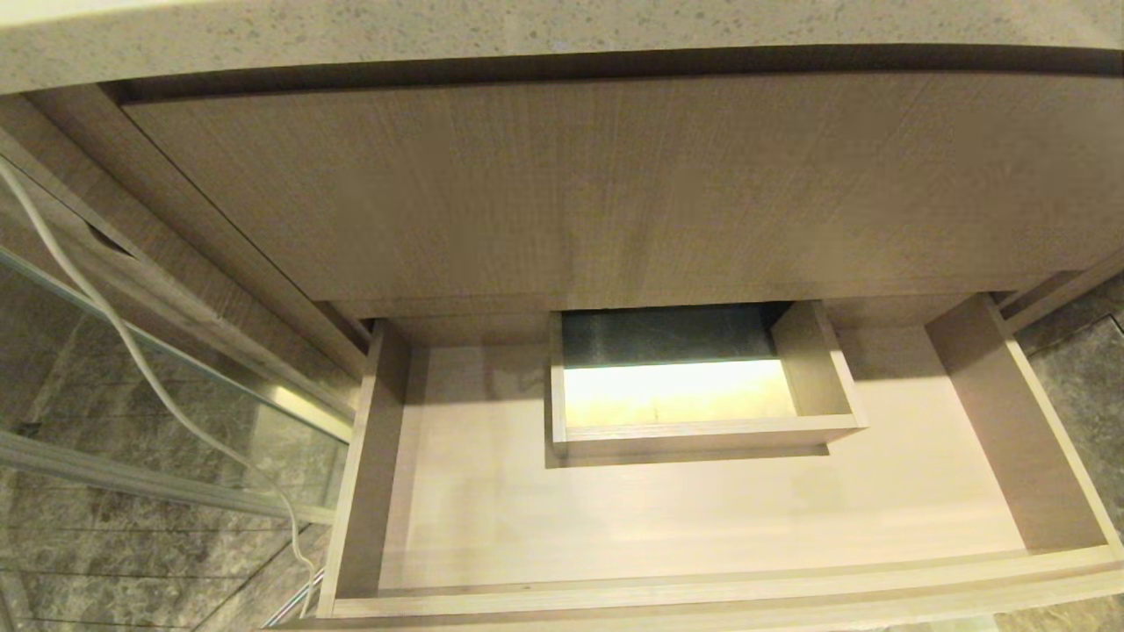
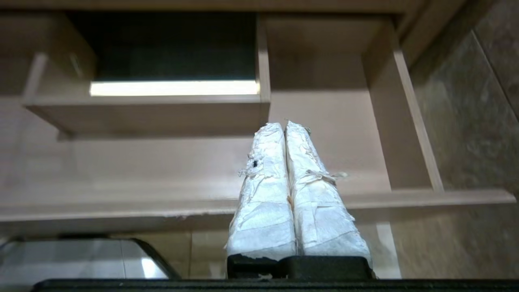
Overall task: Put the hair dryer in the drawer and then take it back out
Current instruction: Pick up the hairdryer
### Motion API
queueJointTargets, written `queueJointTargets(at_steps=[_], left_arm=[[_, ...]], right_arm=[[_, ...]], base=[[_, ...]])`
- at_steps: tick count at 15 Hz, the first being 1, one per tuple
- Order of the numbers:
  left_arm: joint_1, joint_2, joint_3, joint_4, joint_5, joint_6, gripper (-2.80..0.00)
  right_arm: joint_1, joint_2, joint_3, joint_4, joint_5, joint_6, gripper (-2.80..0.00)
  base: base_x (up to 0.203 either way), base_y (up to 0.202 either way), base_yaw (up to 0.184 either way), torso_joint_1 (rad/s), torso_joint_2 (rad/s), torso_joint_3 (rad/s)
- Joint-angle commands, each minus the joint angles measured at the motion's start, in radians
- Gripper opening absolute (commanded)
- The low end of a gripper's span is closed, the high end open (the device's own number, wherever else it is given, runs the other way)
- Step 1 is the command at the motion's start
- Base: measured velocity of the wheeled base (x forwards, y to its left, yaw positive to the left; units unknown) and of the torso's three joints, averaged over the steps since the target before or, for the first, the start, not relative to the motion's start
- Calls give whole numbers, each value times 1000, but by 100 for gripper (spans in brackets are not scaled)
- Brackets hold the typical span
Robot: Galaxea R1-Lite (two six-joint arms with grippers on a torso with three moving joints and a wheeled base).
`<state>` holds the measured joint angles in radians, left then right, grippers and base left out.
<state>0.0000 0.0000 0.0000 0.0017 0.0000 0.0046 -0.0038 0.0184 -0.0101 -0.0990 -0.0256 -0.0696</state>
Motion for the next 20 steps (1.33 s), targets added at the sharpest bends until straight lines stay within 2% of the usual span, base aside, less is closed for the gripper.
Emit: queueJointTargets(at_steps=[1,8,10,20], left_arm=[[0,0,1,0,0,0,-280],[0,0,0,0,0,0,-280],[0,0,1,0,0,0,-280],[0,0,2,0,0,0,-280]], right_arm=[[2,-20,13,32,36,9,-280],[2,-21,12,35,36,29,-280],[2,-20,6,125,35,64,-280],[2,-21,12,96,21,108,-280]], base=[[0,0,0,0,0,0],[0,0,0,0,0,0],[0,0,0,0,0,0],[0,0,0,0,0,0]])
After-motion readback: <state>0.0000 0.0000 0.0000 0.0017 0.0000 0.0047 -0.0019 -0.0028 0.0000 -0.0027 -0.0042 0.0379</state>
